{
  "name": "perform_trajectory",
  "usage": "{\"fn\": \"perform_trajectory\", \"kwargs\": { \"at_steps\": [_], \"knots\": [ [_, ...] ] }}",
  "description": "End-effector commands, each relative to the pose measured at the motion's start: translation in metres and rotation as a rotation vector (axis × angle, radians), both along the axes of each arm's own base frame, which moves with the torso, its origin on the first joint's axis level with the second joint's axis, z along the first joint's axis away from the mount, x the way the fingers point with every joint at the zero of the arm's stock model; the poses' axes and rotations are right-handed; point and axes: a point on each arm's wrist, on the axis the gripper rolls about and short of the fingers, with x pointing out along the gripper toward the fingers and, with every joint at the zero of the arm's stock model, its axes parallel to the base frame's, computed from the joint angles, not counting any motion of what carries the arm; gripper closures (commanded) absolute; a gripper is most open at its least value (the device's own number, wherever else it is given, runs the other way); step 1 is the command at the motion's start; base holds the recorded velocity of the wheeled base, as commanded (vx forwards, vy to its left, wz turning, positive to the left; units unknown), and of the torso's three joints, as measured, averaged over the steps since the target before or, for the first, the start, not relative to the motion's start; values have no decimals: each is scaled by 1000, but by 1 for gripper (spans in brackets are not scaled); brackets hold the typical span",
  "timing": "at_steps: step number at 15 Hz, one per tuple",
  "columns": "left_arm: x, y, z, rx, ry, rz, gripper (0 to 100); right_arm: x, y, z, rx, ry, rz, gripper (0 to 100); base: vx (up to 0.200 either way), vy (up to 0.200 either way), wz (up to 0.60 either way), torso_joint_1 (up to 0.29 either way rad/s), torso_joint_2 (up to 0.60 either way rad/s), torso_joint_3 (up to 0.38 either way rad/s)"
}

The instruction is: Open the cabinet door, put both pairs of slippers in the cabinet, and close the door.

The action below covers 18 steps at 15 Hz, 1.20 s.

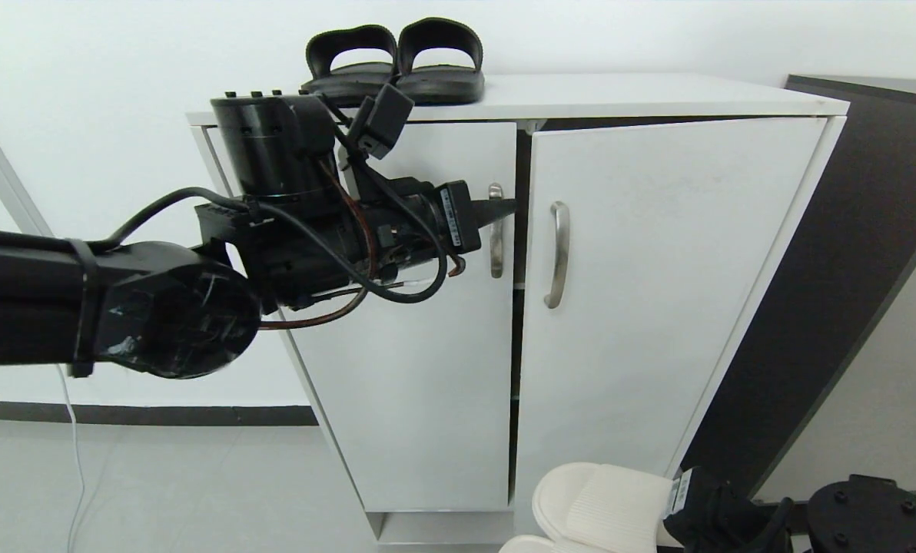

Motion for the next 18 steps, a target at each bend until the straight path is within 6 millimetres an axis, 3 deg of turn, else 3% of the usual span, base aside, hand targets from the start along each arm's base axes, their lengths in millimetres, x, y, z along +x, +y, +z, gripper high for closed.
{"fn": "perform_trajectory", "kwargs": {
  "at_steps": [1,11,13,15,18],
  "knots": [
    [14,-9,-10,11,17,0,100,0,0,0,0,-2,2,100,0,0,0,0,0,0],
    [34,-25,-25,9,12,-10,100,-6,4,-3,-9,10,36,100,0,0,0,0,0,0],
    [33,-29,-27,4,4,-19,100,-8,5,-3,-7,12,47,100,-200,0,0,-2,2,5],
    [18,-41,-31,15,13,-59,100,-15,5,-4,-12,16,73,100,-200,0,0,7,2,5],
    [-19,-65,-19,2,-14,-174,100,-25,6,-4,-5,13,118,100,-200,0,0,1,4,1]
  ]
}}
